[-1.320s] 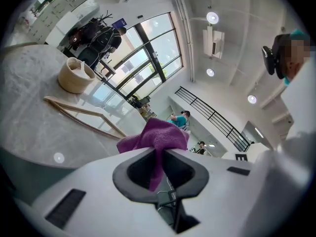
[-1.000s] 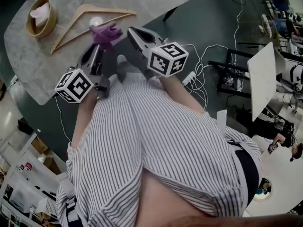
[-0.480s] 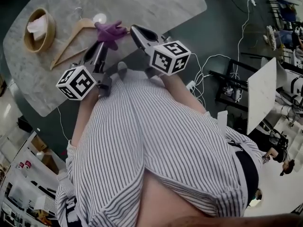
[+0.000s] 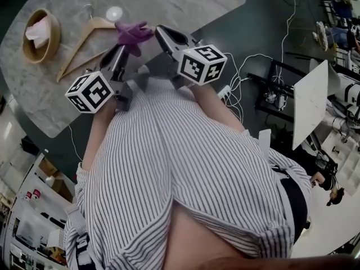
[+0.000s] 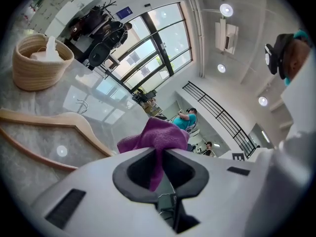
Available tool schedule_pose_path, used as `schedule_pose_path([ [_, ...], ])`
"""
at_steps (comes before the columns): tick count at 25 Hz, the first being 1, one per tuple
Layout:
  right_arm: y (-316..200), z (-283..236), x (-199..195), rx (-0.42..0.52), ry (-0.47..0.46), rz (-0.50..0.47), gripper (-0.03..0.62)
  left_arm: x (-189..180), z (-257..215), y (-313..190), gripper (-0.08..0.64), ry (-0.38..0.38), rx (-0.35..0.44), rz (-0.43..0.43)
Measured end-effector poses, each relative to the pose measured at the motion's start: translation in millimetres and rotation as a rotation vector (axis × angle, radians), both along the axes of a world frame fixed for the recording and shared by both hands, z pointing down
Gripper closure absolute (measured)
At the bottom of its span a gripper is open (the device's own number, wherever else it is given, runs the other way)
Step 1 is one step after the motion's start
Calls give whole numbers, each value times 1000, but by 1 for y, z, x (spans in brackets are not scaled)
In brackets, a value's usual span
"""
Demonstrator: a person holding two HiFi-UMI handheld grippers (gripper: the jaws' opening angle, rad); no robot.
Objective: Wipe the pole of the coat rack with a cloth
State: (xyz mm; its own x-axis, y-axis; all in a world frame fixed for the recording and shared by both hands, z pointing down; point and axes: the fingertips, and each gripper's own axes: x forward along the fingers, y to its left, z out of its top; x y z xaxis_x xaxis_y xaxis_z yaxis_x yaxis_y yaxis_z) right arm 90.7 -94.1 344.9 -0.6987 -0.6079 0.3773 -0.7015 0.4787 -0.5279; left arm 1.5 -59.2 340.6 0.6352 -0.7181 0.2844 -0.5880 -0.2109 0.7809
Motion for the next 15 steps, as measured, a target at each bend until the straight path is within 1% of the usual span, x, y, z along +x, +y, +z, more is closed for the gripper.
schedule_pose_path([
  [5,-4,3,5,-21,12,73,577,-1,-1,-9,509,-41,-11,61],
  [9,-8,1,8,-23,7,108,577,2,1,-15,509,-82,-19,112],
  [11,-13,4,15,-22,9,157,577,4,6,-21,509,-98,-36,129],
  [13,-19,9,24,-24,12,214,577,5,11,-27,509,-102,-57,136],
  [15,-24,14,27,-24,8,237,577,7,13,-35,509,-88,-72,139],
])
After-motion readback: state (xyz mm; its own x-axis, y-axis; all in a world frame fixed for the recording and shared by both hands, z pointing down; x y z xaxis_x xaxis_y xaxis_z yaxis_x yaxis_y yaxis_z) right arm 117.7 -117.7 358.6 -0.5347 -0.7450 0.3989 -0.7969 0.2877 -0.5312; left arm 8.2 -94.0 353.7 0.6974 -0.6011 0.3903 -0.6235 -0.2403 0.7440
